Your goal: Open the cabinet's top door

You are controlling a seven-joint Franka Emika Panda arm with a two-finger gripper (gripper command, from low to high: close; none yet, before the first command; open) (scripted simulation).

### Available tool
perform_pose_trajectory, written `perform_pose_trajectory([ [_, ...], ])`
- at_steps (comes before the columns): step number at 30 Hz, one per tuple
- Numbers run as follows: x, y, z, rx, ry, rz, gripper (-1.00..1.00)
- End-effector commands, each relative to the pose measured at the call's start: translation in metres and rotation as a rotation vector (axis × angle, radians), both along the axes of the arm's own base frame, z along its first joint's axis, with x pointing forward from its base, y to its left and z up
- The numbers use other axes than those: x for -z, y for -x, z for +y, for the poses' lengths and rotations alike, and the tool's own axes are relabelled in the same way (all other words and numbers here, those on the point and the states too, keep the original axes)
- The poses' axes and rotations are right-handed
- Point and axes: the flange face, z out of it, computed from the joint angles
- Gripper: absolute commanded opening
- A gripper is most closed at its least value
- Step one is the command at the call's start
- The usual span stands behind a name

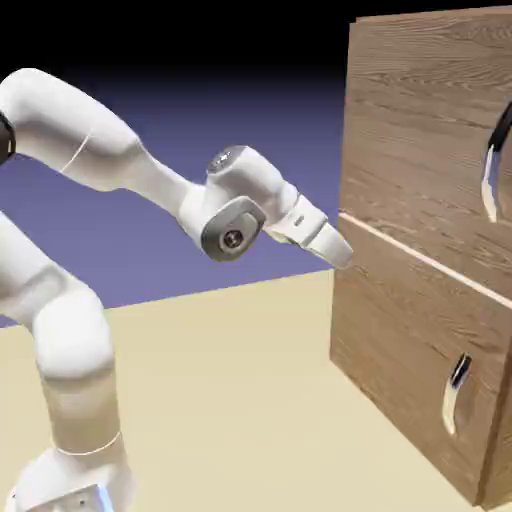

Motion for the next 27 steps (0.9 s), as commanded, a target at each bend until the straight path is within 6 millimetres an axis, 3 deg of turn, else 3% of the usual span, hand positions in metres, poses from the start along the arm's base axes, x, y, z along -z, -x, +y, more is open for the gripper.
perform_pose_trajectory([
  [1, -0.014, 0.001, 0.003, -0.019, 0.009, -0.029, 0.0],
  [8, -0.105, 0.021, 0.008, -0.124, 0.058, -0.228, 0.0],
  [15, -0.177, 0.051, -0.015, -0.176, 0.082, -0.416, 0.0],
  [21, -0.217, 0.07, -0.056, -0.179, 0.077, -0.556, 0.0],
  [27, -0.231, 0.075, -0.112, -0.15, 0.05, -0.665, 0.0],
])
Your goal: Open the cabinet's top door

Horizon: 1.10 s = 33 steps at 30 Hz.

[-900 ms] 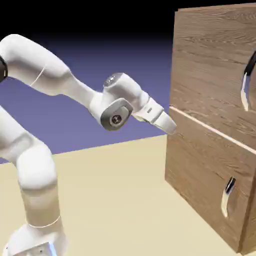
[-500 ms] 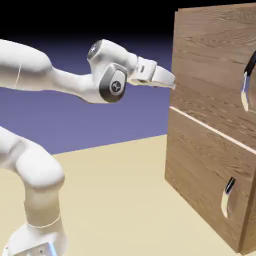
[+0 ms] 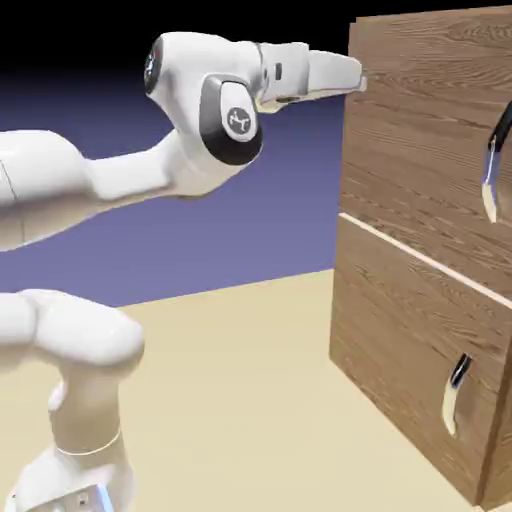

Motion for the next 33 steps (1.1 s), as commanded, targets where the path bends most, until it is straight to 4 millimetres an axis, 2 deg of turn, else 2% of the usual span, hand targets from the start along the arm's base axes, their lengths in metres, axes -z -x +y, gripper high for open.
perform_pose_trajectory([
  [1, 0.0, -0.001, -0.01, 0.004, -0.009, -0.014, 0.0],
  [7, 0.02, -0.023, -0.069, 0.038, -0.073, -0.071, 0.0],
  [10, 0.04, -0.043, -0.095, 0.058, -0.108, -0.082, 0.0],
  [14, 0.079, -0.078, -0.122, 0.085, -0.152, -0.078, 0.0],
  [16, 0.104, -0.098, -0.132, 0.097, -0.173, -0.068, 0.0],
  [17, 0.109, -0.103, -0.133, 0.1, -0.177, -0.065, 0.0],
  [18, 0.109, -0.103, -0.133, 0.1, -0.177, -0.065, 0.0],
  [22, 0.109, -0.151, -0.131, 0.1, -0.177, -0.065, 0.0],
  [23, 0.109, -0.153, -0.131, 0.1, -0.177, -0.065, 0.0],
  [24, 0.109, -0.153, -0.131, 0.1, -0.177, -0.065, -1.0],
  [25, 0.109, -0.153, -0.131, 0.1, -0.177, -0.065, -1.0],
  [33, 0.109, -0.071, -0.098, 0.294, -0.17, -0.082, -1.0],
])
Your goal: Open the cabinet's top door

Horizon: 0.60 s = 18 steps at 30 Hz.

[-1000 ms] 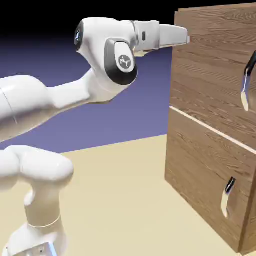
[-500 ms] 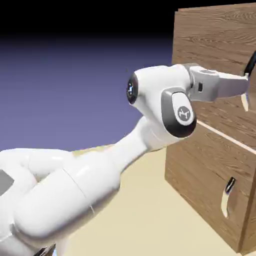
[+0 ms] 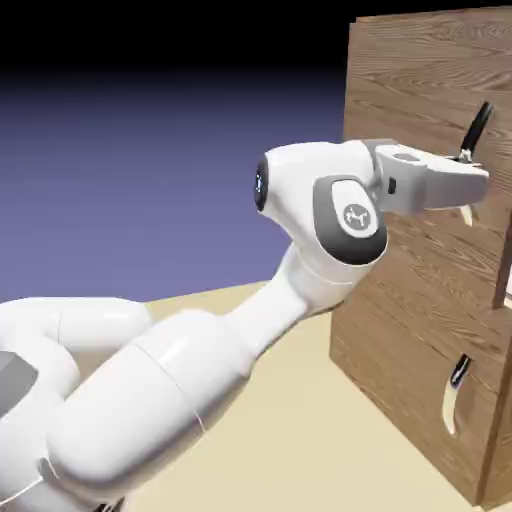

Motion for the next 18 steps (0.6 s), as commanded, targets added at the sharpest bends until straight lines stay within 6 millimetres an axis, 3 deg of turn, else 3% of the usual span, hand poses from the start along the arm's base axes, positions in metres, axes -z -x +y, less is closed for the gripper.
perform_pose_trajectory([
  [1, 0.0, 0.01, 0.005, 0.026, 0.0, 0.0, -1.0],
  [11, 0.0, 0.109, 0.079, 0.297, 0.0, 0.0, -1.0],
  [18, 0.0, 0.153, 0.13, 0.445, 0.0, 0.0, -1.0],
])
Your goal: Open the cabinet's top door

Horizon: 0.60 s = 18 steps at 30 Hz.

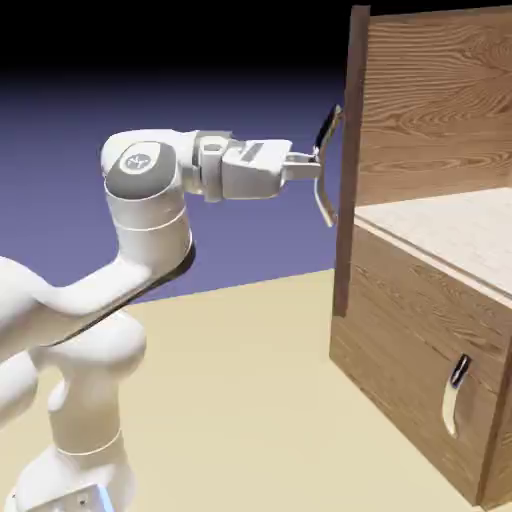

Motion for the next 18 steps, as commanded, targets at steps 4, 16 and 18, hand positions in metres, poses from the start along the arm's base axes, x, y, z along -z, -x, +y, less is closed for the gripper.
perform_pose_trajectory([
  [4, 0.0, 0.018, 0.026, 0.071, 0.0, 0.0, -1.0],
  [16, 0.0, 0.059, 0.105, 0.268, 0.0, 0.0, -1.0],
  [18, 0.0, 0.065, 0.121, 0.303, 0.0, 0.0, -1.0],
])
